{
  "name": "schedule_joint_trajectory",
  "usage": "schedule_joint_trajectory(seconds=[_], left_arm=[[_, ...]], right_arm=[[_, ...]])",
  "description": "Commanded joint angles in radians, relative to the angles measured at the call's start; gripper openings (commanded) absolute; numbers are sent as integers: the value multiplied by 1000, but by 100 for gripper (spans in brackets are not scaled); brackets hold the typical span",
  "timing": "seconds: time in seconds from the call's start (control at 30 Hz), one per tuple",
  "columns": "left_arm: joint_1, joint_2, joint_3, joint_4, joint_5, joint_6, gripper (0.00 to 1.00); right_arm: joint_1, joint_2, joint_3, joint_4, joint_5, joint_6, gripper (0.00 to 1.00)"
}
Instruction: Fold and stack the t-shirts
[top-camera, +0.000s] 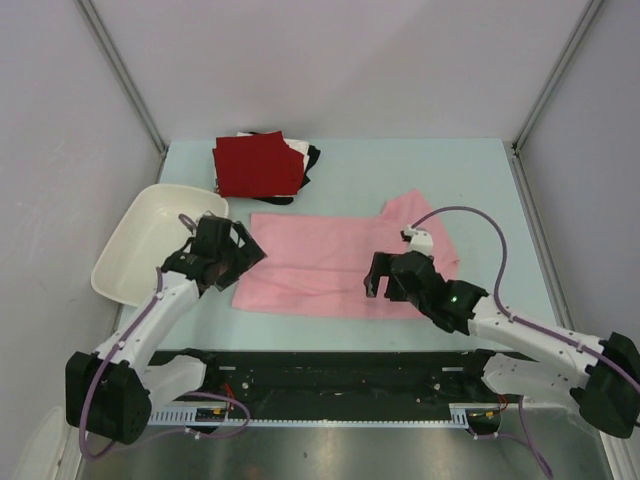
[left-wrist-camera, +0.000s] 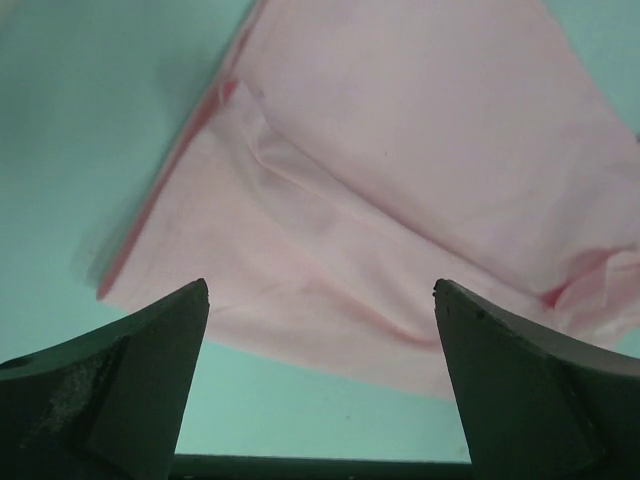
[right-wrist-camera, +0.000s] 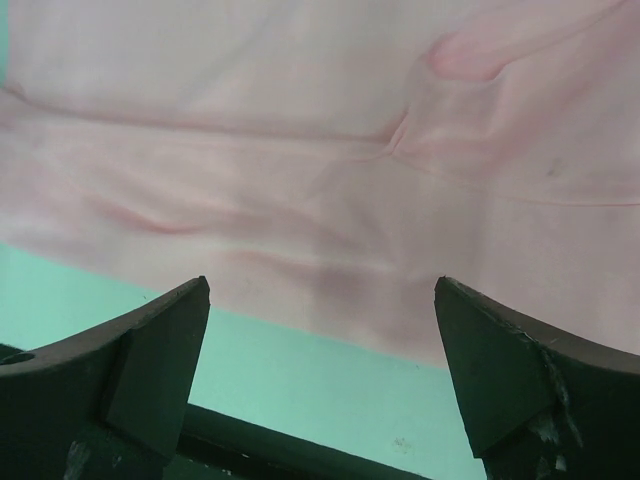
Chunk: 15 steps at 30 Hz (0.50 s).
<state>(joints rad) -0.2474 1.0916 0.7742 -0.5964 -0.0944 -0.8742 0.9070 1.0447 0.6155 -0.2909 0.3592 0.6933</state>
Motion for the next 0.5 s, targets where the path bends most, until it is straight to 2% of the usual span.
schedule_joint_trajectory(seconds=[0.0,0.13,0.23,0.47], left_arm=[[-58,-67,-97,-22,120,-43,100],[-87,-226,-321,84,202,-167,100],[-102,-318,-415,87,185,-230,100],[-104,-509,-550,87,118,-385,100]], right_arm=[[-57,-101,79,-255,102,95,99],[-167,-169,38,-318,52,124,100],[-189,-235,-8,-358,-5,211,100],[-188,-465,-187,-412,-3,457,100]])
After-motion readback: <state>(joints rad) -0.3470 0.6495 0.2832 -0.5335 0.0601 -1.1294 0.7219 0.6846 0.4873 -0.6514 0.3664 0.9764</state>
